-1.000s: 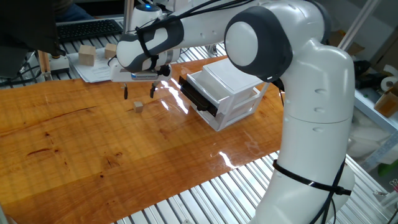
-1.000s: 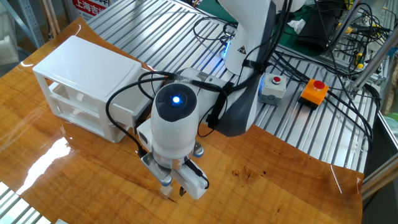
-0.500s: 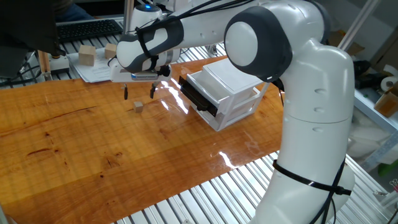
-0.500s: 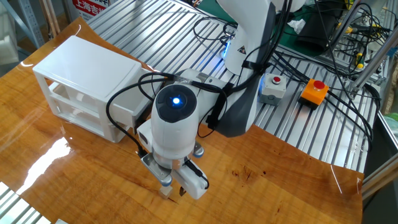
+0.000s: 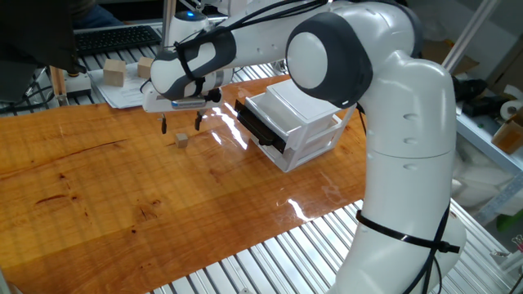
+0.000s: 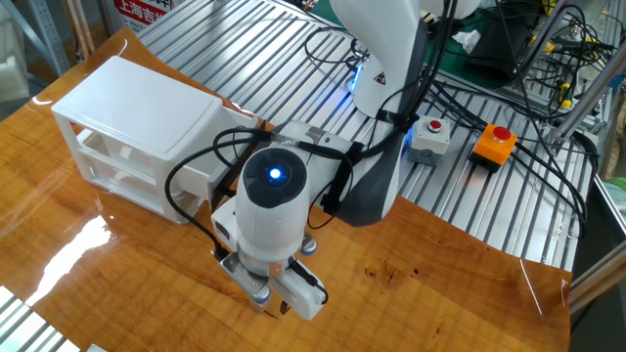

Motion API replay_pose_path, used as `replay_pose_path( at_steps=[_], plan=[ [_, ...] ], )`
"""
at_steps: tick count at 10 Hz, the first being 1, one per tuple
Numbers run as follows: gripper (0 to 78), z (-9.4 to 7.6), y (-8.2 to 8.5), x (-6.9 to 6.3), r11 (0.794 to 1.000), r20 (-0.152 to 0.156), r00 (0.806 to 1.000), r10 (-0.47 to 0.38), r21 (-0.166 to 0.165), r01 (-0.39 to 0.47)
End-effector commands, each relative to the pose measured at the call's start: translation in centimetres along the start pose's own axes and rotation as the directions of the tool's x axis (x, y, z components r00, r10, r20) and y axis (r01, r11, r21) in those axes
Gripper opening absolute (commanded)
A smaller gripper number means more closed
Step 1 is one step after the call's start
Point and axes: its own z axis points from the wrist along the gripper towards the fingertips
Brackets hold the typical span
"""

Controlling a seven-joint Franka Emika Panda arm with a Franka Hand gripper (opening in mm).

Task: Put things in the drawer

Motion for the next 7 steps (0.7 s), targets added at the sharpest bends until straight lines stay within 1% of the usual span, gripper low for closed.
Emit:
replay_pose_path(
  at_steps=[1, 7],
  plan=[
    [77.5, 0.5, 0.1, -0.2, 1.000, 0.002, 1.000, -0.016, 0.001, 0.016],
    [77.5, 1.6, 0.1, 0.0, 0.999, 0.004, 0.999, -0.041, 0.002, 0.041]
  ],
)
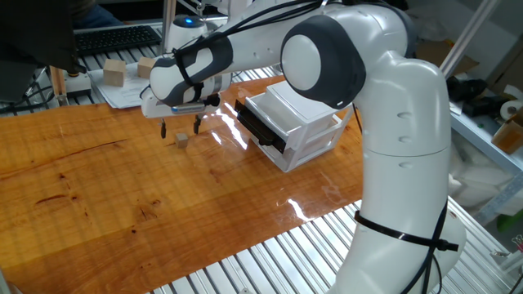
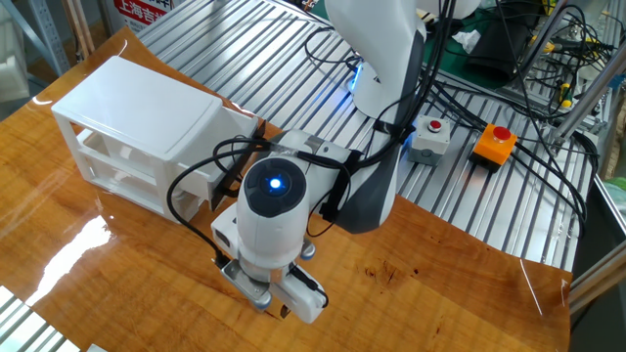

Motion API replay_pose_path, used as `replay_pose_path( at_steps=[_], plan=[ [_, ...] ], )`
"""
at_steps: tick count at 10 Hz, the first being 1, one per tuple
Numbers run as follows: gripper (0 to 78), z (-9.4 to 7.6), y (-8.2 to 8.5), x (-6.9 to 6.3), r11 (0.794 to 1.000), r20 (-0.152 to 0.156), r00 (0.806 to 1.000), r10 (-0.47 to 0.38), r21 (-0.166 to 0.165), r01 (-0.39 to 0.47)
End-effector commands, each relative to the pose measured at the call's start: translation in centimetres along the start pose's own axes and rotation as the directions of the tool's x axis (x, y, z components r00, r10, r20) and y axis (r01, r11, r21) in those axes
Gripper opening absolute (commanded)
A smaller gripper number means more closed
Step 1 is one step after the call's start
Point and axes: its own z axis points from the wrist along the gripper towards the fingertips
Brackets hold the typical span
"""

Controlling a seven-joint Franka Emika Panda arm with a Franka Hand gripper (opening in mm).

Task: Put things in the drawer

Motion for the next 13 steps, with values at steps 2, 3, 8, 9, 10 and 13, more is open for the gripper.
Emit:
replay_pose_path(
  at_steps=[2, 3, 8, 9, 10, 13],
  plan=[
    [77.5, 0.5, 0.0, -0.1, 1.000, 0.006, 1.000, -0.012, 0.000, 0.012],
    [77.5, 0.7, 0.0, -0.1, 1.000, 0.006, 1.000, -0.014, -0.001, 0.014],
    [77.5, 1.6, 0.1, -0.3, 1.000, 0.017, 1.000, -0.025, -0.003, 0.025],
    [77.5, 1.6, 0.1, -0.3, 1.000, 0.017, 1.000, -0.026, -0.003, 0.026],
    [77.5, 1.7, 0.1, -0.3, 0.999, 0.016, 0.999, -0.035, -0.003, 0.035],
    [77.5, 2.0, -0.1, -0.3, 0.999, 0.015, 0.999, -0.052, -0.009, 0.052]
  ],
)
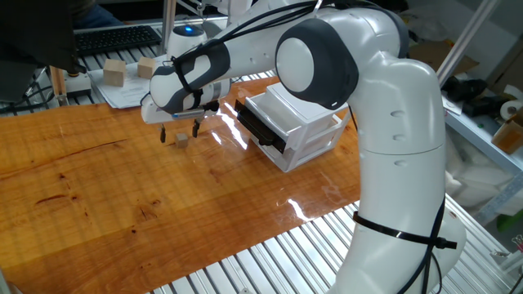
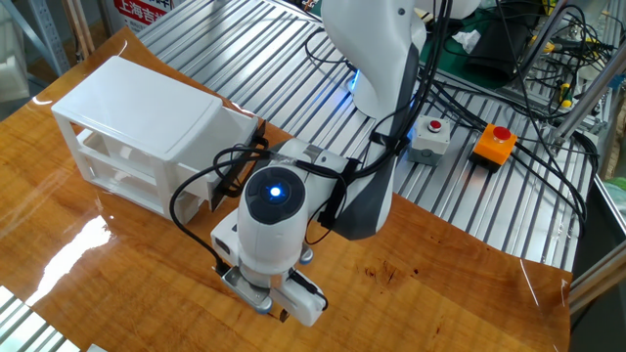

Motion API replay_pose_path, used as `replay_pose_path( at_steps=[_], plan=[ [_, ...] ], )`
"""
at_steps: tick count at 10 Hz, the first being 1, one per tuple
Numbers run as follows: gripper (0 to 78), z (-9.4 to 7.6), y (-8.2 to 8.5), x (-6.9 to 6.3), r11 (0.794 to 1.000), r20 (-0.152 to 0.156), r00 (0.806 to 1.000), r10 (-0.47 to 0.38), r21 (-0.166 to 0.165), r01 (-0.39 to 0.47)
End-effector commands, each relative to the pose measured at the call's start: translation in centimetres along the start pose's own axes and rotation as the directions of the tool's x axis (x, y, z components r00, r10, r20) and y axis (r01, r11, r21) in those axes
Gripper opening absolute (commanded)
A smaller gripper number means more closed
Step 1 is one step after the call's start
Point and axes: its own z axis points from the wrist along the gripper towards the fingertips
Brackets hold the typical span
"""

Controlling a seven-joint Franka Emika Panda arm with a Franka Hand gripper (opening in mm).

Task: Put things in the drawer

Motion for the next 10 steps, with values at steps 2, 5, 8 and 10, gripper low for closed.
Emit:
replay_pose_path(
  at_steps=[2, 5, 8, 10],
  plan=[
    [77.5, 0.04, -0.14, -0.10, 1.000, 0.002, 1.000, -0.013, -0.009, 0.013],
    [77.5, 0.23, -0.27, -0.04, 0.999, 0.003, 0.999, -0.033, -0.013, 0.033],
    [1.2, 0.25, -0.29, 0.01, 0.999, 0.003, 0.999, -0.035, -0.013, 0.035],
    [1.2, 0.25, -0.29, 0.01, 0.999, 0.003, 0.999, -0.035, -0.013, 0.035]
  ],
)
